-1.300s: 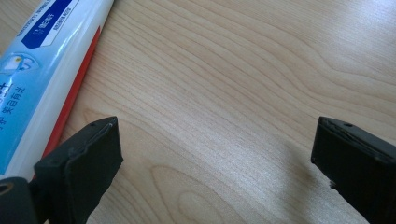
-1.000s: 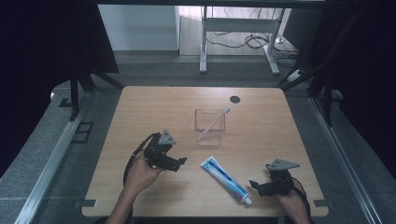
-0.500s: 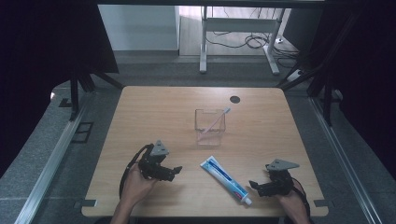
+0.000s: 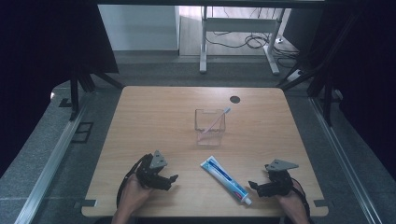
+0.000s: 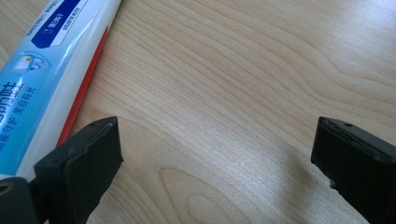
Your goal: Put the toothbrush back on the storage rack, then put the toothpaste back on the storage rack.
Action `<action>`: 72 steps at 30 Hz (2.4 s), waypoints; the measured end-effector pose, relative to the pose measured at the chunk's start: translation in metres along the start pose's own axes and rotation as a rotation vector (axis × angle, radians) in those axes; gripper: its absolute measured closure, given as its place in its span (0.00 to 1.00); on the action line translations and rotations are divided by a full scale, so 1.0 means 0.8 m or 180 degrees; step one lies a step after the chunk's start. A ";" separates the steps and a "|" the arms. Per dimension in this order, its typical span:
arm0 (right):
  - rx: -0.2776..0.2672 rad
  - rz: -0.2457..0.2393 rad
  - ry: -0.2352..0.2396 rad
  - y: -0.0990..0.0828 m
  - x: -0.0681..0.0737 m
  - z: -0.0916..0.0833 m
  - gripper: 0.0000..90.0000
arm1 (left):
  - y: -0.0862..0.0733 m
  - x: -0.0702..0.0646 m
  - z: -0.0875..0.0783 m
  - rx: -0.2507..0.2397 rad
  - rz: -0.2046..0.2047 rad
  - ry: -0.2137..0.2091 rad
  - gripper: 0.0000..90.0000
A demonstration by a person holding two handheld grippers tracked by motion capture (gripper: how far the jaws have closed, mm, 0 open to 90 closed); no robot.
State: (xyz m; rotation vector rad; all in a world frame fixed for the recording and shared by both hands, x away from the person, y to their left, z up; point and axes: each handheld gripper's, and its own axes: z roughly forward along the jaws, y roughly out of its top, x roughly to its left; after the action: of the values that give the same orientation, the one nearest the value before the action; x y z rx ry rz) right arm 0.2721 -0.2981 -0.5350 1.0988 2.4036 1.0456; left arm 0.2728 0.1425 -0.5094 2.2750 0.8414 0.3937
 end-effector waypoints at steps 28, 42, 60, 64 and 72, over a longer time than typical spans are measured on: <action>-0.0028 -0.0057 0.0224 0.020 0.005 -0.014 0.02 | -0.022 0.007 -0.007 -0.0221 -0.0281 -0.0182 0.14; 0.0265 -0.0046 0.0432 0.038 0.022 -0.017 0.08 | -0.024 0.004 -0.005 -0.0213 -0.0211 -0.0159 0.14; 0.0210 -0.0367 0.0964 0.065 0.060 -0.019 0.84 | -0.023 0.002 -0.007 -0.0270 -0.0152 -0.0215 0.14; 0.0191 -0.0456 0.1059 0.066 0.067 -0.014 0.90 | -0.022 0.001 -0.006 -0.0263 -0.0133 -0.0219 0.14; 0.0321 -0.0547 0.1071 0.067 0.087 -0.005 1.00 | -0.022 -0.001 -0.007 -0.0265 -0.0109 -0.0219 0.15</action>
State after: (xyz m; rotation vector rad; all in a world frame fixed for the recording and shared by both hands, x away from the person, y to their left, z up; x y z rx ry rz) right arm 0.2520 -0.2244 -0.4914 0.7773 2.7824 1.1369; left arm 0.2620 0.1545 -0.5174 2.1822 0.8129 0.3270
